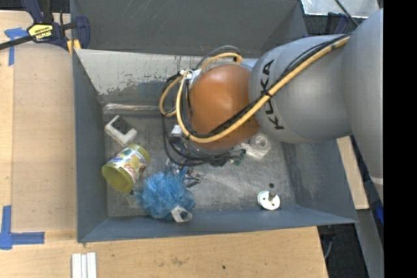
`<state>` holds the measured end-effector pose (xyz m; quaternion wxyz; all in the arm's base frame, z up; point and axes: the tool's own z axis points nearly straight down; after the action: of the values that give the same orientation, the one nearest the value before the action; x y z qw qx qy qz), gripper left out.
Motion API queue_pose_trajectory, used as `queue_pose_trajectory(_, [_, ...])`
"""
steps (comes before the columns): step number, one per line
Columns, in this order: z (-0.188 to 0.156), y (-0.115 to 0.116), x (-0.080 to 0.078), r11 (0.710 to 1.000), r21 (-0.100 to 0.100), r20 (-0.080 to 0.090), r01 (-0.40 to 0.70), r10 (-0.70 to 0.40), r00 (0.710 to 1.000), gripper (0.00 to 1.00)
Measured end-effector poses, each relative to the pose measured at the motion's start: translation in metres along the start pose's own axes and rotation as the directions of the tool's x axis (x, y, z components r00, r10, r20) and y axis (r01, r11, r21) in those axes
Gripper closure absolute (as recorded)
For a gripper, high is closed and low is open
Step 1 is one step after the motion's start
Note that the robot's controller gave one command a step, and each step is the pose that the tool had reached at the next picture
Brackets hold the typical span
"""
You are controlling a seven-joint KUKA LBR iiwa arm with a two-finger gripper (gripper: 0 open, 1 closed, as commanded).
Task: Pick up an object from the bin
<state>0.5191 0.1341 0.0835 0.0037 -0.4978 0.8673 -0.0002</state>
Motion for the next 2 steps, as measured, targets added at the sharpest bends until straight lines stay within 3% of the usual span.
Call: queue_pose_trajectory(2, [-0.0028, 0.0003, 0.0004, 1.000, -0.003, -0.003, 0.002, -0.002, 1.000, 1.00])
